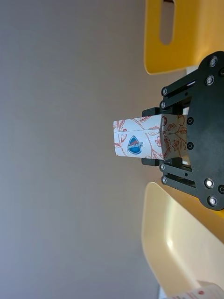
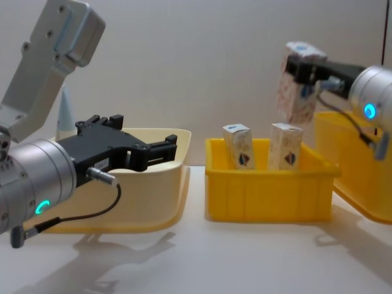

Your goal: Bimanual collaborative sorting of washing and personal care products

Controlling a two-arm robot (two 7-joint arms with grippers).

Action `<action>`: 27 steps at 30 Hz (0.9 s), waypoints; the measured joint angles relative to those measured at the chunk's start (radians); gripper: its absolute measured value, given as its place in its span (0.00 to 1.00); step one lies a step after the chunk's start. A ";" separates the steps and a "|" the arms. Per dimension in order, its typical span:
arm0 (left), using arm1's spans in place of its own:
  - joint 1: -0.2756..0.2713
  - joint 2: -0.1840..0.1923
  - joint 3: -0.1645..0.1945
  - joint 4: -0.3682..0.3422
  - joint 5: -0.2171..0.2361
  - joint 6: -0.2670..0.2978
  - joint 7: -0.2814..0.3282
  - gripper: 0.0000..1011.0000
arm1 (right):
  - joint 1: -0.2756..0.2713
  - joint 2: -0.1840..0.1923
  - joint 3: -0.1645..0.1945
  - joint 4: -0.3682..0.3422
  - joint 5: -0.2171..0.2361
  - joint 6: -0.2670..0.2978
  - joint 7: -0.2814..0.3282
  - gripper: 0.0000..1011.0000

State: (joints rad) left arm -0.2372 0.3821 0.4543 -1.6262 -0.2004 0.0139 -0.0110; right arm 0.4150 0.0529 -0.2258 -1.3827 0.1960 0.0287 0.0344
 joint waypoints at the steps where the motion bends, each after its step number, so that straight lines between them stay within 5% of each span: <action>1: 0.000 0.000 0.000 0.000 0.000 0.000 0.000 0.99 | -0.002 0.001 0.005 -0.007 0.000 -0.008 0.000 0.45; 14: 0.000 0.000 0.000 0.000 0.000 0.000 0.000 0.99 | -0.054 0.028 0.085 -0.138 -0.007 -0.052 -0.037 0.44; 27: 0.000 0.000 0.000 0.000 0.000 0.000 0.000 0.99 | -0.118 0.050 0.119 -0.236 -0.032 0.002 -0.058 0.44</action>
State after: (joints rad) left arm -0.2371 0.3821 0.4542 -1.6262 -0.2004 0.0139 -0.0109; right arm 0.2966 0.1033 -0.1069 -1.6189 0.1643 0.0312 -0.0237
